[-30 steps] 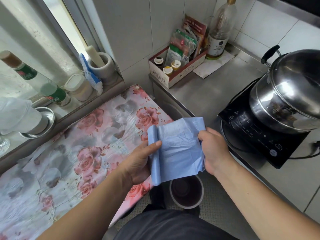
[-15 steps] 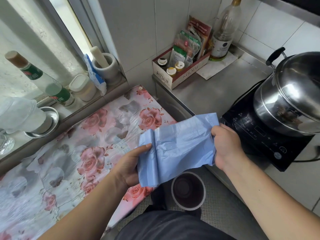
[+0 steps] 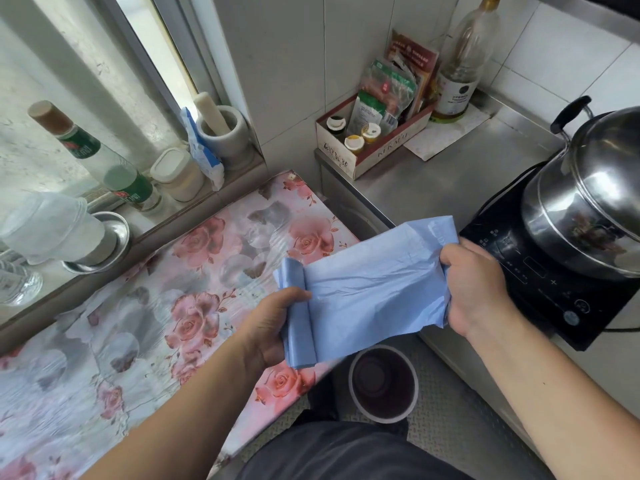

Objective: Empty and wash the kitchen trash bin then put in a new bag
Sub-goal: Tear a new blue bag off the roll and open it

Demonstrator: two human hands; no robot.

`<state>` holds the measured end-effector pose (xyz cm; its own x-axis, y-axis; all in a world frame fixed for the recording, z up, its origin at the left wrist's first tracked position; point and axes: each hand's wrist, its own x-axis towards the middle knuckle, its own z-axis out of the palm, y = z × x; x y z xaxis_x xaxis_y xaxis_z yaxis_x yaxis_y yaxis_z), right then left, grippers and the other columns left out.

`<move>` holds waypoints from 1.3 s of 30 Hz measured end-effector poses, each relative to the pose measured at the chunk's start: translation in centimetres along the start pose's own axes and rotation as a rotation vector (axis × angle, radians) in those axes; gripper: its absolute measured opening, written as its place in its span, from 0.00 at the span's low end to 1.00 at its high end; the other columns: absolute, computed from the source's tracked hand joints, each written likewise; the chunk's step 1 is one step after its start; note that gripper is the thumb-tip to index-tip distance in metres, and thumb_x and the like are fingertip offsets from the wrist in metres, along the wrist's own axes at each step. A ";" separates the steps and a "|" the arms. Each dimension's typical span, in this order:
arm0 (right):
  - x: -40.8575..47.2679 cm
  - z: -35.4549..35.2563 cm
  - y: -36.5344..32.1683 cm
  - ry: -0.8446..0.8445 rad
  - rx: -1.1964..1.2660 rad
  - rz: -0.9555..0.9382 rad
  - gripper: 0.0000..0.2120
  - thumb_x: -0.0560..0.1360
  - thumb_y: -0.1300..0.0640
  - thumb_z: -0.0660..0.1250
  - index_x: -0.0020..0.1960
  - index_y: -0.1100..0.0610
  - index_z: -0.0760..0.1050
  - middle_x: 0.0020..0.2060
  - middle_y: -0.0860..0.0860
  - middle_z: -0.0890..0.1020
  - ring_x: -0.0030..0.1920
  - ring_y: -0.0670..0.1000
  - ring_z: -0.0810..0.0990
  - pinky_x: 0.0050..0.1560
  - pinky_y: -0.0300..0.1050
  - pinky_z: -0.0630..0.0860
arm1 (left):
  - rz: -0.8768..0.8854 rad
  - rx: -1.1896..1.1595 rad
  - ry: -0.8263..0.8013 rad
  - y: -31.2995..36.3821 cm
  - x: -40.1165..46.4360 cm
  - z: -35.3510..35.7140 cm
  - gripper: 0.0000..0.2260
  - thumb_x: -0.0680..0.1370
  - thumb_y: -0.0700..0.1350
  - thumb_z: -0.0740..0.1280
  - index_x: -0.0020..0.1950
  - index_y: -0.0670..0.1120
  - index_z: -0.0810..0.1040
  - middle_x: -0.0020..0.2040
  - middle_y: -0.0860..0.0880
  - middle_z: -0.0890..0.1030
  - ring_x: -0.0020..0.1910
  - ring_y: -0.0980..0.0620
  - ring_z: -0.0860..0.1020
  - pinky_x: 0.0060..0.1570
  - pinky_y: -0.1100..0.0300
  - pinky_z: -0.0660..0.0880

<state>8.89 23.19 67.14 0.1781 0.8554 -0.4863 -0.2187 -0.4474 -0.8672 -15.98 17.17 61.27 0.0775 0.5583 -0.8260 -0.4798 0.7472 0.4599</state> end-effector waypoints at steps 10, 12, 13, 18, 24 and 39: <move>1.2 -0.4 -0.8 0.122 -0.014 0.026 0.10 0.63 0.64 0.57 0.34 0.55 0.76 0.27 0.51 0.78 0.31 0.54 0.77 0.35 0.49 0.74 | -0.019 -0.095 0.014 1.2 0.9 -2.0 0.25 0.63 0.42 0.76 0.60 0.40 0.80 0.49 0.41 0.85 0.44 0.41 0.83 0.50 0.47 0.81; 1.4 -0.5 -1.1 0.135 -0.005 0.024 0.09 0.62 0.65 0.57 0.33 0.55 0.75 0.27 0.51 0.77 0.31 0.54 0.76 0.37 0.51 0.73 | -0.015 -0.113 0.010 1.2 1.1 -2.4 0.29 0.61 0.45 0.78 0.61 0.41 0.80 0.50 0.41 0.85 0.45 0.40 0.83 0.51 0.47 0.81; 1.5 -0.4 -1.2 0.133 -0.003 0.018 0.10 0.62 0.65 0.57 0.34 0.55 0.75 0.28 0.52 0.77 0.31 0.54 0.76 0.37 0.51 0.72 | -0.010 -0.108 -0.009 1.2 1.1 -2.4 0.31 0.59 0.48 0.81 0.60 0.41 0.82 0.52 0.41 0.85 0.46 0.40 0.85 0.50 0.47 0.82; 1.5 0.5 -1.4 0.118 -0.003 -0.008 0.15 0.62 0.65 0.57 0.46 0.66 0.76 0.30 0.53 0.77 0.29 0.53 0.76 0.36 0.49 0.72 | -0.007 -0.044 -0.123 1.2 1.2 -1.5 0.31 0.56 0.48 0.87 0.57 0.42 0.86 0.57 0.38 0.85 0.53 0.38 0.85 0.54 0.44 0.81; 1.8 0.4 -2.2 0.124 -0.001 -0.033 0.10 0.64 0.66 0.56 0.35 0.57 0.75 0.27 0.51 0.76 0.26 0.51 0.75 0.31 0.42 0.73 | 0.029 -0.076 0.017 1.7 2.1 -2.4 0.22 0.65 0.43 0.72 0.58 0.41 0.77 0.40 0.39 0.85 0.35 0.40 0.85 0.37 0.45 0.82; 3.0 -0.2 -0.9 0.127 -0.060 0.053 0.10 0.63 0.65 0.57 0.34 0.55 0.76 0.28 0.52 0.79 0.31 0.55 0.78 0.34 0.51 0.74 | 0.123 0.070 0.123 2.8 3.7 -4.6 0.15 0.75 0.42 0.74 0.61 0.43 0.79 0.48 0.40 0.87 0.41 0.41 0.87 0.38 0.46 0.82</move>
<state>9.83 26.08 66.45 0.2888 0.7921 -0.5377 -0.1737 -0.5090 -0.8431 -21.08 19.62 58.02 -0.0870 0.6019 -0.7938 -0.4167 0.7018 0.5778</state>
